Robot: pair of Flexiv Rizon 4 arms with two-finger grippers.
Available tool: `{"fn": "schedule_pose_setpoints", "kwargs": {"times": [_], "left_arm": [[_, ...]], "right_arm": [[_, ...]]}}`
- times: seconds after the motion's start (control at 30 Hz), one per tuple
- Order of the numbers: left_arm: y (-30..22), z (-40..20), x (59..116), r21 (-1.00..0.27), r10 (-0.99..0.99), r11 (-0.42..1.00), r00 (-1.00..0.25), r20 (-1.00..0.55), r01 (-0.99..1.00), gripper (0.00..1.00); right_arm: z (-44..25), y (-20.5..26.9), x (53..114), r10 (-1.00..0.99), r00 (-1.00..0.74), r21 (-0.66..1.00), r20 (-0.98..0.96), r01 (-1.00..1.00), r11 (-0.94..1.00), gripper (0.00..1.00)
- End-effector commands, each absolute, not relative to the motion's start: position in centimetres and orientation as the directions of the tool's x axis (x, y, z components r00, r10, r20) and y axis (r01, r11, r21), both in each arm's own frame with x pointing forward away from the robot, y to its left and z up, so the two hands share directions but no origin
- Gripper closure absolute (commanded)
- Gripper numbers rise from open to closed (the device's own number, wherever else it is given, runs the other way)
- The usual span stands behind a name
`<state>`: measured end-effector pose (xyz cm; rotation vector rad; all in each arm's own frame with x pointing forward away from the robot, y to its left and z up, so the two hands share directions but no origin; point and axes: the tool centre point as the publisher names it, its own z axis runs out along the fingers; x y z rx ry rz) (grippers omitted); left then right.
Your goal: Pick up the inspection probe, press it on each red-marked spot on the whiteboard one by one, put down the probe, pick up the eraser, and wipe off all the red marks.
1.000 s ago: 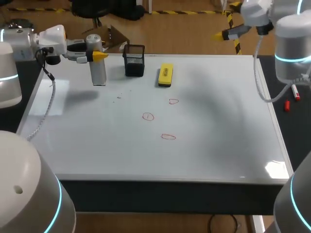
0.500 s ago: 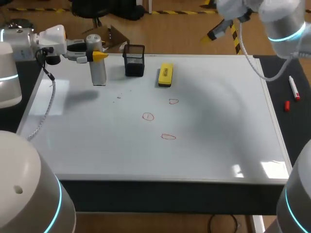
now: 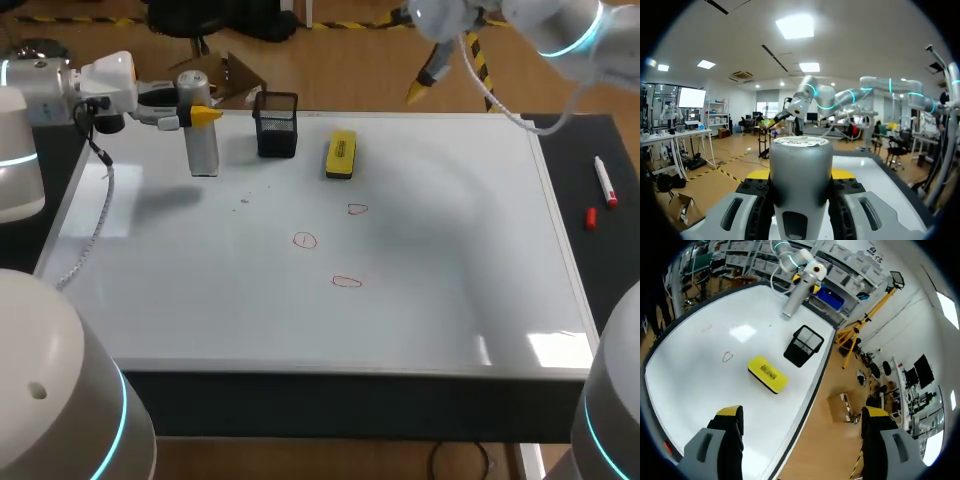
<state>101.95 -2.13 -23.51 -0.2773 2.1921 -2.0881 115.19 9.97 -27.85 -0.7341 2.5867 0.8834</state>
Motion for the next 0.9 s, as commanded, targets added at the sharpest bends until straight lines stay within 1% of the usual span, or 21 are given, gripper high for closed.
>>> {"fn": "schedule_pose_setpoints", "kwargs": {"times": [0.03, 0.23, 0.43, 0.67, 0.9], "left_arm": [[-2.2, -23.3, 101.8, -0.997, -0.205, 0.044, -0.978, 0.051, -0.062, 1.00], [-2.2, -23.3, 101.8, -0.997, -0.205, 0.044, -0.978, 0.051, -0.062, 1.00], [-2.2, -23.3, 101.8, -0.997, -0.205, 0.044, -0.978, 0.051, -0.062, 1.00], [-2.2, -23.3, 101.8, -0.997, -0.205, 0.044, -0.978, 0.051, -0.062, 1.00], [-2.2, -23.3, 101.8, -0.997, -0.205, 0.044, -0.978, 0.051, -0.062, 1.00]], "right_arm": [[-28.4, 10.9, 116.0, -0.861, -0.506, 0.255, -0.048, -0.840, 0.479, 0.00], [-29.3, 12.0, 116.5, -0.926, -0.377, 0.189, -0.026, -0.911, 0.366, 0.00], [-30.1, 13.1, 116.5, -0.969, -0.246, 0.170, -0.001, -0.955, 0.242, 0.00], [-31.1, 13.9, 116.1, -0.992, -0.083, 0.142, 0.090, -0.985, 0.096, 0.00], [-30.9, 14.1, 115.9, -0.991, -0.113, 0.145, 0.071, -0.982, 0.123, 0.00]]}}
